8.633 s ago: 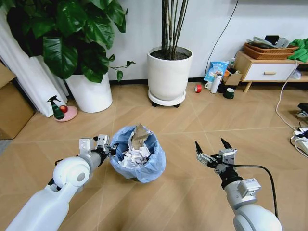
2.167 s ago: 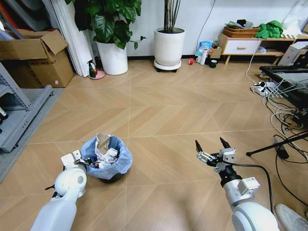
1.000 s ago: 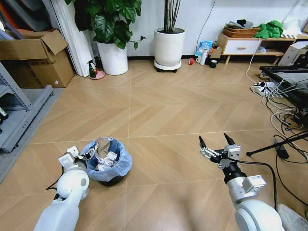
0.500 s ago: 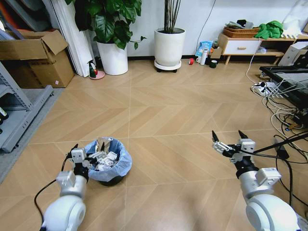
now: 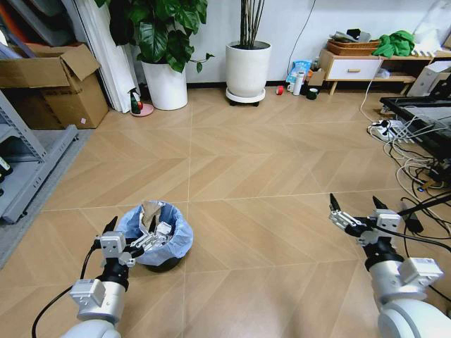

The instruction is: Pick up the trash bin and place the garbage on the floor into it.

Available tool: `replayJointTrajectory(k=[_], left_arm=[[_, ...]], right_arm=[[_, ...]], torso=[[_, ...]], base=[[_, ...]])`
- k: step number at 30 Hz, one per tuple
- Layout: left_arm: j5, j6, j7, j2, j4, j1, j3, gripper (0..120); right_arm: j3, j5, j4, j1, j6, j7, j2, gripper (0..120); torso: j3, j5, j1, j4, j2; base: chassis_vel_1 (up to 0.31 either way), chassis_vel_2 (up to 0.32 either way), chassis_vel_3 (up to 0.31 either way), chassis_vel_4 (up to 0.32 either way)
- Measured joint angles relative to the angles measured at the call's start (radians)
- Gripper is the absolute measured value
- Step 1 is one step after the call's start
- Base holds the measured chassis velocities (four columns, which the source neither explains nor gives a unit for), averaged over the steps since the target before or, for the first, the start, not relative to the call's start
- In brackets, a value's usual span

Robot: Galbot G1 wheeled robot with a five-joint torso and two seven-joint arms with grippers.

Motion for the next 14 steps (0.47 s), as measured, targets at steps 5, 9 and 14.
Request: replayJointTrajectory(k=[5,9,14], left_arm=[[0.042,0.006,-0.007,-0.016,-0.013,0.019,0.007,100],[0.046,0.008,-0.009,-0.013,-0.022,0.027,0.008,100],[0.047,0.017,-0.013,-0.017,-0.032,0.036,0.015,100]], right_arm=[[-0.021,-0.055,0.021,-0.047,0.038,-0.020,0.032,100],[-0.060,-0.091,0.047,-0.088,0.062,-0.021,0.056,100],[-0.084,-0.116,0.076,-0.107,0.067,0.001,0.061,100]], torso=[[0.000,-0.0001,0.000,0.0001,0.000],[0.000,-0.0002,0.000,0.0001,0.000],[0.000,0.0001,0.000,0.0002,0.000]], base=[[0.000,0.000,0.000,0.000],[0.000,0.000,0.000,0.000],[0.000,0.000,0.000,0.000]])
